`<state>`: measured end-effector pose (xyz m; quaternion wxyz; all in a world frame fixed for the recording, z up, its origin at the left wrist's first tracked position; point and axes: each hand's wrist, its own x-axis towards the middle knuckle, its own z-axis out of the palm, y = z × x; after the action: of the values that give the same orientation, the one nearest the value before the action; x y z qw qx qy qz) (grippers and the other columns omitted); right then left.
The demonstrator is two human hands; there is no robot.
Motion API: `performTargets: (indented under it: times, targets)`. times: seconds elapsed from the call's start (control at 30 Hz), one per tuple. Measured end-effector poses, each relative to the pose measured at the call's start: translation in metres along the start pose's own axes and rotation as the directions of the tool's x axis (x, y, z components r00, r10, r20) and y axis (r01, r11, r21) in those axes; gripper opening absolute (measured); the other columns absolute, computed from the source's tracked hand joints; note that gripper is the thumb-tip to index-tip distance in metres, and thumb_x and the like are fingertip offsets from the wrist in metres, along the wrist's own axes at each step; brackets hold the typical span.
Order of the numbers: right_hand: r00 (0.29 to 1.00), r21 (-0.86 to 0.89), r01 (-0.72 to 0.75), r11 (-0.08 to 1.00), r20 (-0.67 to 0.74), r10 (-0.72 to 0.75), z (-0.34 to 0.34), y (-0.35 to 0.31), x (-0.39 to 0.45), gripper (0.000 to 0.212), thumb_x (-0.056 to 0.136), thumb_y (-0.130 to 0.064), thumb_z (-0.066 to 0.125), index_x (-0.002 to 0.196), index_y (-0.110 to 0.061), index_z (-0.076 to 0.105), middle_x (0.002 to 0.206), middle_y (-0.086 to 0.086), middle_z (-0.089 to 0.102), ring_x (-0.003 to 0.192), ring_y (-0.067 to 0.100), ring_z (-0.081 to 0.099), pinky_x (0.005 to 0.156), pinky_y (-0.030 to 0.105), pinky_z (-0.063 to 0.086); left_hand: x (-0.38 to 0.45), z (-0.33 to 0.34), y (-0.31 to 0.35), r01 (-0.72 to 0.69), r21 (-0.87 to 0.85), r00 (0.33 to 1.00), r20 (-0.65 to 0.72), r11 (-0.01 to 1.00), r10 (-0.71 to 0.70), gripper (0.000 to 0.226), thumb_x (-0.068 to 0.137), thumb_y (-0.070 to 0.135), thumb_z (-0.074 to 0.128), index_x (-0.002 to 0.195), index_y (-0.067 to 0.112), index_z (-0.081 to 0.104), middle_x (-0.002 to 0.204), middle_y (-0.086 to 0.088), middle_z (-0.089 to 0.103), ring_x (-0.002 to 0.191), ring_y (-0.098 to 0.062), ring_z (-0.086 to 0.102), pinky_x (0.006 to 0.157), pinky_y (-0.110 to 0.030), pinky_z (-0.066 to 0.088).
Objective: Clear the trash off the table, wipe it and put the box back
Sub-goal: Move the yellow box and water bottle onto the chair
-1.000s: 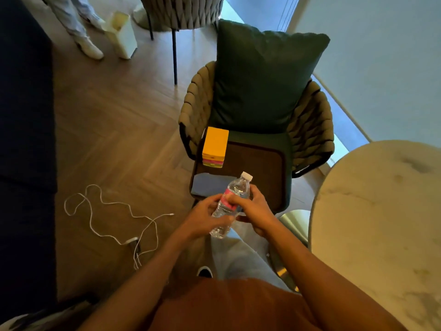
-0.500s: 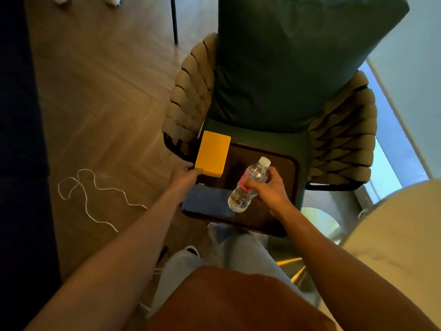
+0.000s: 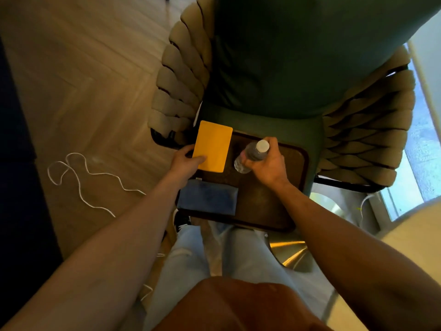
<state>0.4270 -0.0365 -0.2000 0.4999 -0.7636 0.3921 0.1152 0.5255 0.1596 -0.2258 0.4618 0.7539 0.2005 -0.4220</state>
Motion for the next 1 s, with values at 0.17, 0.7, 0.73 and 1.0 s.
performTargets:
  times: [0.17, 0.7, 0.73, 1.0]
  targets:
    - [0.997, -0.049, 0.018, 0.999, -0.071, -0.021, 0.009, -0.004, 0.015, 0.055, 0.073, -0.021, 0.082, 0.106, -0.023, 0.038, 0.108, -0.004, 0.056, 0.099, 0.014, 0.058, 0.076, 0.028, 0.053, 0.003, -0.003, -0.006, -0.065, 0.044, 0.998, 0.004, 0.997, 0.065, 0.054, 0.086, 0.02, 0.069, 0.136, 0.022, 0.047, 0.13, -0.005, 0.052, 0.111, -0.02, 0.053, 0.091, -0.036, 0.05]
    - [0.997, -0.031, 0.009, 0.999, -0.072, -0.012, 0.043, -0.013, 0.036, 0.063, 0.074, -0.02, 0.08, 0.122, -0.017, 0.039, 0.116, 0.0, 0.056, 0.104, 0.014, 0.057, 0.084, 0.028, 0.052, 0.001, -0.005, -0.012, -0.065, -0.025, 0.998, 0.017, 0.998, 0.065, 0.05, 0.088, 0.029, 0.067, 0.133, 0.022, 0.048, 0.109, 0.006, 0.055, 0.099, -0.012, 0.055, 0.086, -0.032, 0.05]
    - [0.998, -0.011, 0.005, 1.0, -0.07, -0.005, 0.043, -0.013, 0.037, 0.068, 0.074, -0.019, 0.081, 0.126, -0.017, 0.037, 0.12, 0.001, 0.056, 0.108, 0.015, 0.056, 0.086, 0.026, 0.05, 0.0, -0.007, -0.015, -0.046, -0.088, 0.999, 0.01, 0.995, 0.047, 0.045, 0.088, 0.033, 0.065, 0.129, 0.023, 0.05, 0.109, 0.006, 0.056, 0.101, -0.013, 0.056, 0.088, -0.033, 0.05]
    - [0.987, -0.16, -0.158, 0.974, -0.017, 0.157, 0.049, 0.028, 0.004, 0.078, 0.081, -0.012, 0.071, 0.146, -0.014, 0.027, 0.146, 0.013, 0.035, 0.132, 0.029, 0.039, 0.104, 0.037, 0.038, 0.004, -0.016, -0.065, 0.305, -0.247, 0.938, -0.087, 0.92, -0.334, 0.029, 0.1, 0.038, 0.04, 0.109, 0.019, 0.06, 0.1, -0.002, 0.063, 0.099, -0.019, 0.056, 0.078, -0.029, 0.045]
